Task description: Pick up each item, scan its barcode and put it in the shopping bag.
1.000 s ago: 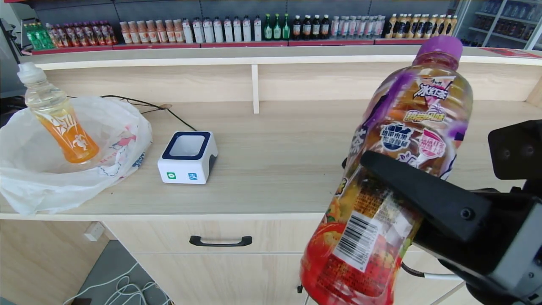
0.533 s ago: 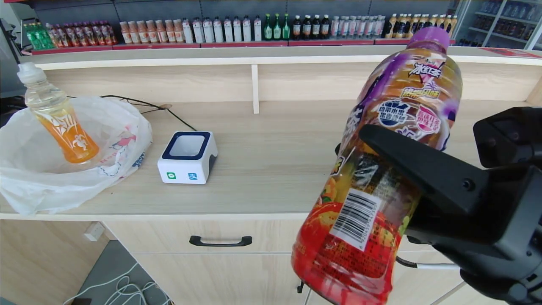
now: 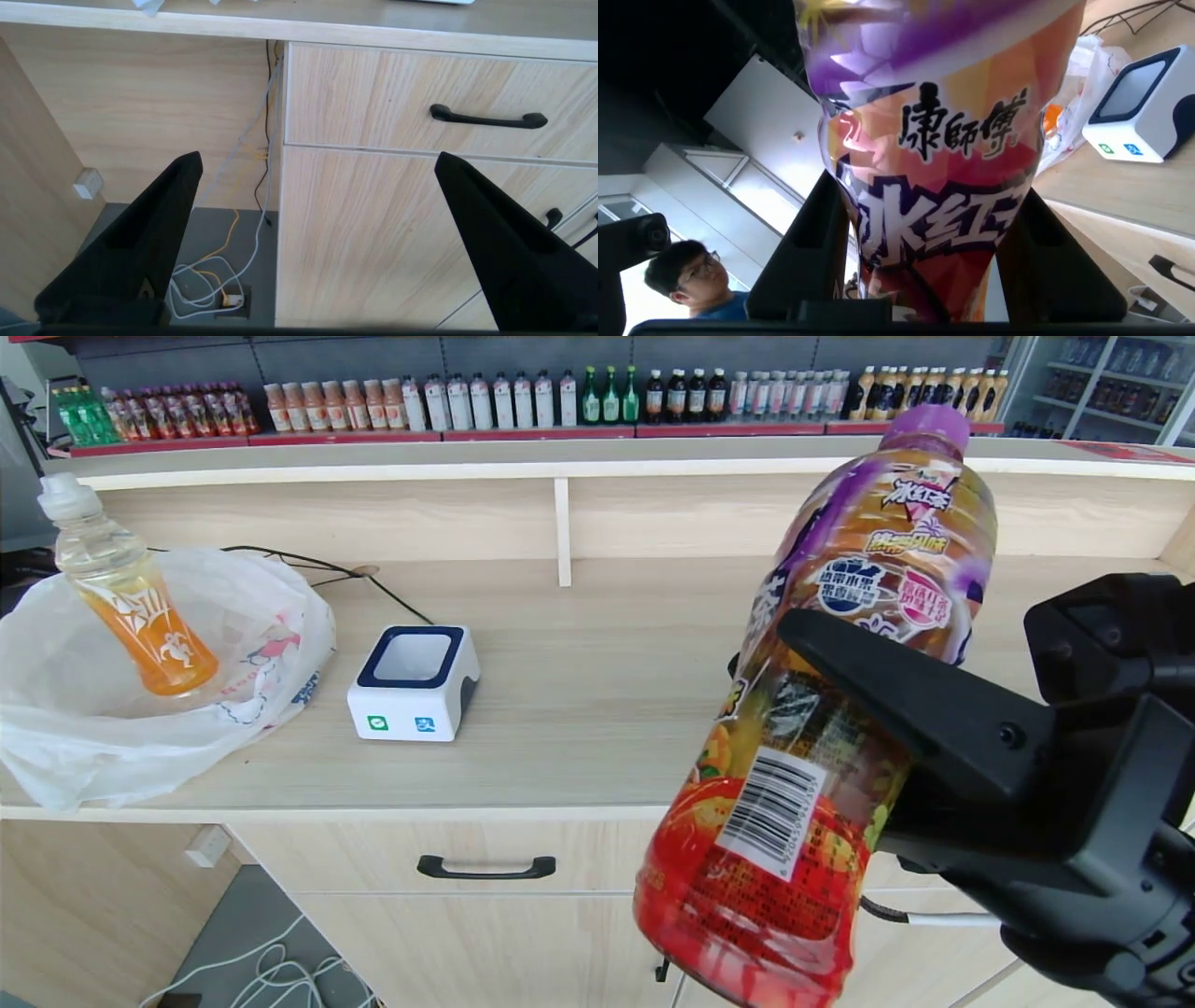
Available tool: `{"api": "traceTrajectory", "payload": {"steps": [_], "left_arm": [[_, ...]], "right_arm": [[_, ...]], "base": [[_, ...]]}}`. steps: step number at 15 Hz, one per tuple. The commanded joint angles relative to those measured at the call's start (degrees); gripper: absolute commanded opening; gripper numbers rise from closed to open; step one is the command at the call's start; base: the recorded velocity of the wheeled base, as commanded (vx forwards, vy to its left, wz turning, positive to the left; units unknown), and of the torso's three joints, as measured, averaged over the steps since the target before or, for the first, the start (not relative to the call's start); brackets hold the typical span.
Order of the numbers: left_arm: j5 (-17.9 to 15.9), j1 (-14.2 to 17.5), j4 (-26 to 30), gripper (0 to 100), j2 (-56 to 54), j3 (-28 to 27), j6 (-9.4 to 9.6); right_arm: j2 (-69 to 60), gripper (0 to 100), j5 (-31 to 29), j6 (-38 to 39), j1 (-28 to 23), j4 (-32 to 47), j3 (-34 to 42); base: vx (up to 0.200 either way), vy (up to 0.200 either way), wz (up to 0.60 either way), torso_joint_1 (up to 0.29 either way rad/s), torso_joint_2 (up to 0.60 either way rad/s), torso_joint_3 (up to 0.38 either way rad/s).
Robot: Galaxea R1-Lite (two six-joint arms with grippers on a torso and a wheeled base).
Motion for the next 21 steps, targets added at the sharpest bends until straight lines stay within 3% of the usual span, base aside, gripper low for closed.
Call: {"api": "traceTrajectory", "payload": {"steps": [1,14,21], "left_arm": [[-0.02,0.0,0.04,100,-0.02,0.01,0.02],[-0.02,0.0,0.04,100,-0.02,0.01,0.02],[-0.02,0.0,0.04,100,-0.02,0.01,0.02]], "right_arm": [[0.06,0,0.01,0.0,0.02,-0.08,0.0],[-0.91,0,-0.08,-0.97,0.1,-0.08,0.61],[-3.11,0,0.01,-18.02,-1.39,-0.08,2.99]], "base": [[0.0,0.0,0.0,0.0,0.0,0.0],[0.0,0.0,0.0,0.0,0.0,0.0],[0.0,0.0,0.0,0.0,0.0,0.0]]}}
